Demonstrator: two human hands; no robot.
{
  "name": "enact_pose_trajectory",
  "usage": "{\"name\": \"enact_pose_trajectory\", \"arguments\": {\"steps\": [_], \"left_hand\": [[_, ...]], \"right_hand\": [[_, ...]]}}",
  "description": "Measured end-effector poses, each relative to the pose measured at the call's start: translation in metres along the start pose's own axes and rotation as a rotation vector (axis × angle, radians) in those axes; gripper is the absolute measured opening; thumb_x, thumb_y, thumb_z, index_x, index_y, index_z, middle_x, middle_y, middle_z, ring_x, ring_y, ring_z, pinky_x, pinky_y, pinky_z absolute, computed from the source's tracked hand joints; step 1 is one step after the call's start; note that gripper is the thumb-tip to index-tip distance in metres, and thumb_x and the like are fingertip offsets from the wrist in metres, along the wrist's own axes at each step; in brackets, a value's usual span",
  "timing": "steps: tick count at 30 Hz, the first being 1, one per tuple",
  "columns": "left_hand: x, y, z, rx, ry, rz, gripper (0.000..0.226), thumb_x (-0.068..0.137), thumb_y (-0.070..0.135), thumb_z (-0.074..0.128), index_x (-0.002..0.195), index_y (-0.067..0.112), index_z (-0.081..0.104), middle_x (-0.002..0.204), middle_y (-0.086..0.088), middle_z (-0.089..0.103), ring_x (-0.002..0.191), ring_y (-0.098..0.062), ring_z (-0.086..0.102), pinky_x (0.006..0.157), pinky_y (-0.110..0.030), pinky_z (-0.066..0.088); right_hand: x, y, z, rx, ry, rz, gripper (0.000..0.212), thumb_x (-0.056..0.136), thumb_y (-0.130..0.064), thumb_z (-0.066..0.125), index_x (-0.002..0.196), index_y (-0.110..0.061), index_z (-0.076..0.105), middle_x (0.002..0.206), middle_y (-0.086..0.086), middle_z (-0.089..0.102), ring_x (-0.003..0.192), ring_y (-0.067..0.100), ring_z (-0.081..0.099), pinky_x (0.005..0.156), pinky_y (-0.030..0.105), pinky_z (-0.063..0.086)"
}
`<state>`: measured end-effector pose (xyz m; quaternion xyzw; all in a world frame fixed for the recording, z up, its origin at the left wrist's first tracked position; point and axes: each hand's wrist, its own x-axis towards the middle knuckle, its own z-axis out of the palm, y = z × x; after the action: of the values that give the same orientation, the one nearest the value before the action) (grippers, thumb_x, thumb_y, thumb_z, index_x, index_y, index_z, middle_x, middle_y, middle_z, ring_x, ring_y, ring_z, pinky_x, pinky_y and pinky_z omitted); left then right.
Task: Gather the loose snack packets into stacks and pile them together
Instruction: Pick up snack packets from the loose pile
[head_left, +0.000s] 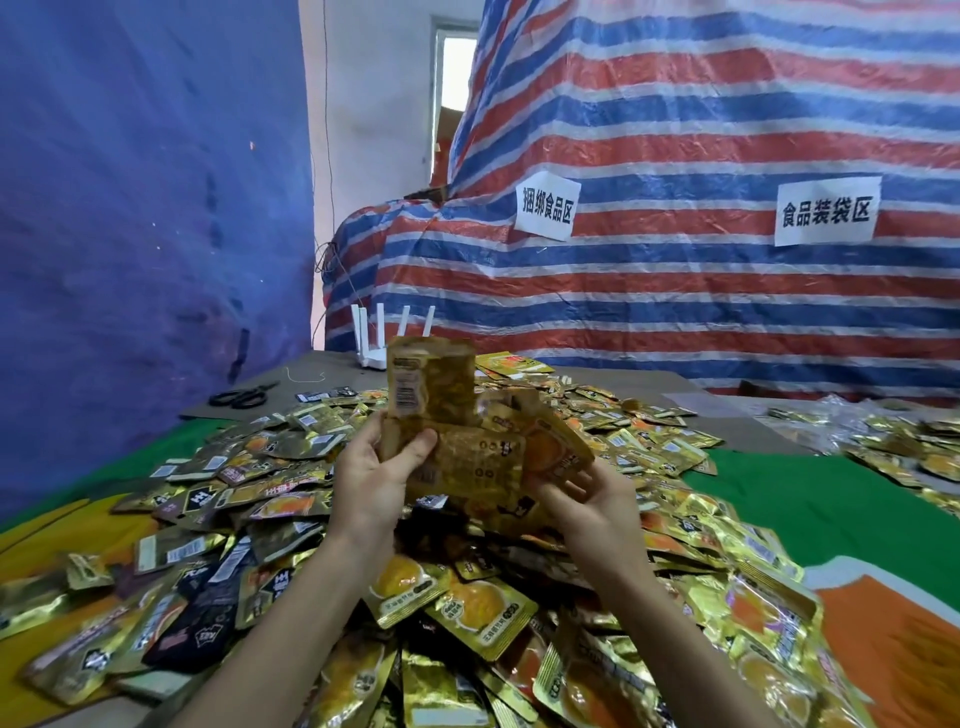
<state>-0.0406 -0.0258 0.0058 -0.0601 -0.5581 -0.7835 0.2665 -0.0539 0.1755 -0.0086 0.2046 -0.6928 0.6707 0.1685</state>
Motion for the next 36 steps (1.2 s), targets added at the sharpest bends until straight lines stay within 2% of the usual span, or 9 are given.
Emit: {"name": "enact_pose_trajectory", "arguments": {"steps": [3, 6, 10, 14, 17, 20, 23, 31, 36], "left_hand": [[-0.002, -0.001, 0.001, -0.168, 0.052, -0.089, 0.030, 0.081, 0.018, 0.071, 0.110, 0.023, 0.067, 0.104, -0.001, 0.077, 0.094, -0.020, 0.074, 0.077, -0.038, 0.058], [-0.007, -0.008, 0.005, -0.273, 0.144, -0.157, 0.020, 0.092, 0.015, 0.067, 0.109, 0.025, 0.064, 0.098, 0.007, 0.078, 0.090, -0.012, 0.074, 0.074, -0.030, 0.055], [-0.015, -0.021, 0.011, 0.143, 0.079, -0.108, 0.013, 0.090, 0.021, 0.073, 0.100, 0.018, 0.066, 0.089, 0.006, 0.078, 0.079, -0.014, 0.074, 0.066, -0.026, 0.054], [-0.011, -0.015, 0.005, 0.288, -0.117, -0.180, 0.032, 0.079, 0.005, 0.082, 0.103, 0.014, 0.063, 0.090, 0.000, 0.078, 0.079, -0.021, 0.076, 0.060, -0.033, 0.060], [-0.011, -0.014, 0.005, 0.447, -0.276, -0.176, 0.039, 0.076, 0.005, 0.083, 0.106, 0.022, 0.064, 0.091, 0.003, 0.078, 0.083, -0.017, 0.076, 0.071, -0.042, 0.062], [-0.016, -0.019, 0.011, 0.530, -0.359, -0.123, 0.029, 0.080, 0.011, 0.079, 0.104, 0.021, 0.067, 0.091, 0.003, 0.077, 0.079, -0.015, 0.075, 0.073, -0.045, 0.063], [-0.019, -0.020, 0.012, 0.593, -0.397, -0.059, 0.047, 0.070, 0.026, 0.088, 0.109, 0.027, 0.063, 0.098, 0.005, 0.076, 0.088, -0.012, 0.074, 0.076, -0.039, 0.062], [-0.026, -0.017, 0.017, 0.528, -0.362, -0.006, 0.032, 0.080, 0.029, 0.084, 0.105, 0.027, 0.065, 0.092, 0.002, 0.075, 0.077, -0.021, 0.074, 0.067, -0.041, 0.063], [-0.029, -0.021, 0.020, 0.471, -0.333, 0.023, 0.031, 0.078, 0.026, 0.086, 0.101, 0.028, 0.065, 0.092, 0.008, 0.075, 0.081, -0.013, 0.074, 0.065, -0.031, 0.061]], "right_hand": [[0.002, 0.000, -0.003, 0.155, 0.129, 0.084, 0.019, 0.089, -0.005, 0.073, 0.097, -0.021, 0.070, 0.094, -0.002, 0.078, 0.090, 0.021, 0.074, 0.063, 0.026, 0.058], [0.002, 0.000, -0.001, 0.259, 0.169, 0.157, 0.018, 0.091, -0.006, 0.069, 0.105, -0.018, 0.066, 0.097, 0.005, 0.077, 0.092, 0.023, 0.075, 0.068, 0.035, 0.061], [-0.004, 0.001, 0.017, 0.264, 0.203, 0.140, 0.022, 0.097, -0.007, 0.062, 0.115, -0.019, 0.061, 0.105, 0.007, 0.074, 0.099, 0.025, 0.072, 0.080, 0.046, 0.062], [-0.002, 0.002, 0.013, 0.318, 0.351, 0.131, 0.021, 0.100, -0.008, 0.058, 0.109, -0.027, 0.058, 0.104, 0.009, 0.071, 0.085, 0.015, 0.073, 0.062, 0.033, 0.062], [-0.003, -0.001, 0.015, 0.317, 0.377, 0.107, 0.024, 0.101, -0.011, 0.058, 0.121, -0.024, 0.056, 0.109, 0.009, 0.071, 0.098, 0.024, 0.072, 0.080, 0.051, 0.062], [-0.006, -0.002, 0.024, 0.285, 0.376, 0.062, 0.023, 0.100, -0.009, 0.060, 0.120, -0.021, 0.058, 0.111, 0.010, 0.070, 0.104, 0.029, 0.070, 0.090, 0.057, 0.057], [-0.008, -0.003, 0.025, 0.233, 0.338, 0.034, 0.022, 0.098, -0.007, 0.063, 0.116, -0.020, 0.062, 0.108, 0.004, 0.073, 0.104, 0.023, 0.070, 0.094, 0.054, 0.056], [-0.005, -0.001, 0.015, 0.223, 0.145, 0.102, 0.013, 0.091, -0.013, 0.073, 0.100, -0.022, 0.071, 0.094, -0.002, 0.077, 0.089, 0.016, 0.075, 0.070, 0.033, 0.062], [-0.007, 0.001, 0.015, 0.196, 0.093, 0.096, 0.041, 0.080, -0.020, 0.083, 0.117, -0.023, 0.067, 0.101, 0.001, 0.075, 0.093, 0.011, 0.073, 0.070, 0.031, 0.062]]}}
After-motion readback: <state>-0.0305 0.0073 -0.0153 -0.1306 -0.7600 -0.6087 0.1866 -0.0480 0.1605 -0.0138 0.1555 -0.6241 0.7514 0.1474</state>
